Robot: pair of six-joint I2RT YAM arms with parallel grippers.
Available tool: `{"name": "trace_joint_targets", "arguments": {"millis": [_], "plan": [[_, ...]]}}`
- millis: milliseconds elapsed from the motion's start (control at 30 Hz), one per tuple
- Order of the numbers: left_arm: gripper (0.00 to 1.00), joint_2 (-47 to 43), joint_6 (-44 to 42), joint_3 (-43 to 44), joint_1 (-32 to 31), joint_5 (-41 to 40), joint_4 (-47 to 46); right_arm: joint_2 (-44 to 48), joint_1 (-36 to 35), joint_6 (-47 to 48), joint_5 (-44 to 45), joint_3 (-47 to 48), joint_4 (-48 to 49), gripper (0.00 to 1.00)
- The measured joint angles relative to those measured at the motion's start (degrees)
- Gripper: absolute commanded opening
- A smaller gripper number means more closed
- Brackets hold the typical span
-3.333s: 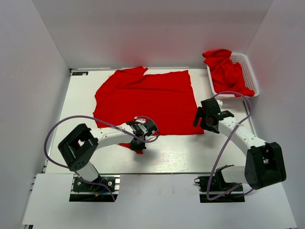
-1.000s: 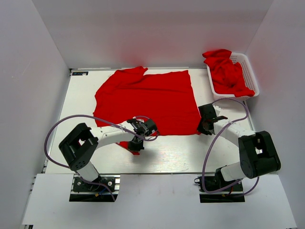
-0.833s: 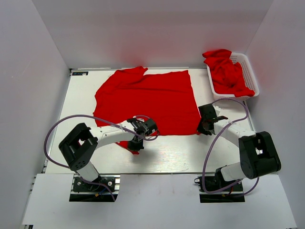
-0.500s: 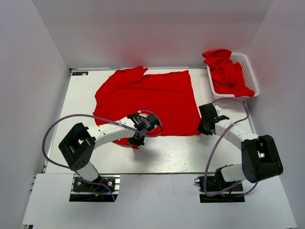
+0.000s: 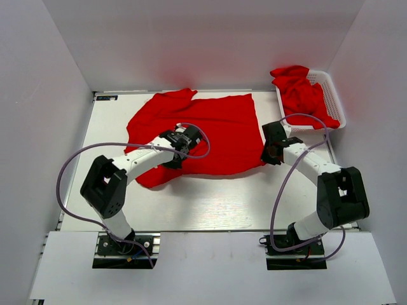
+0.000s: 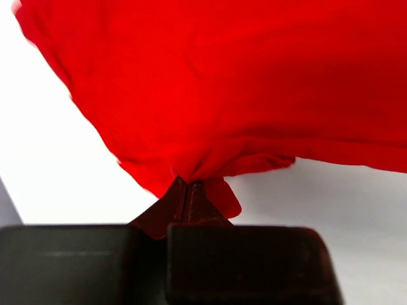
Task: Fold and stack the t-shirts
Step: Grap the side of the flattened tshirt closest away from the robot with both arms, then fold the flattened tshirt in 1/3 of the way
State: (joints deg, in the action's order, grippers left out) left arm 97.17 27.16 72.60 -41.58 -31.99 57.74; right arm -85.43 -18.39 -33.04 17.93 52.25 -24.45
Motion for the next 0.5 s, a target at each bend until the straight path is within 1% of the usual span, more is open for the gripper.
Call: {"name": "trace_joint_targets", "arguments": {"millis": [200, 367, 500], "plan": [[0.00, 0.5, -13.0, 2.0, 3.3, 0.5, -8.2, -2.6, 0.0, 0.5, 1.0, 5.2, -2.3, 0.00], [0.00, 2.9, -24.2, 5.3, 5.6, 1.7, -15.8, -6.2, 0.0, 1.0, 1.4, 9.9, -3.0, 0.00], [0.00, 4.7, -31.3, 6.1, 7.5, 1.9, -19.7, -8.4, 0.1, 1.8, 1.5, 12.8, -4.0, 0.00]]}}
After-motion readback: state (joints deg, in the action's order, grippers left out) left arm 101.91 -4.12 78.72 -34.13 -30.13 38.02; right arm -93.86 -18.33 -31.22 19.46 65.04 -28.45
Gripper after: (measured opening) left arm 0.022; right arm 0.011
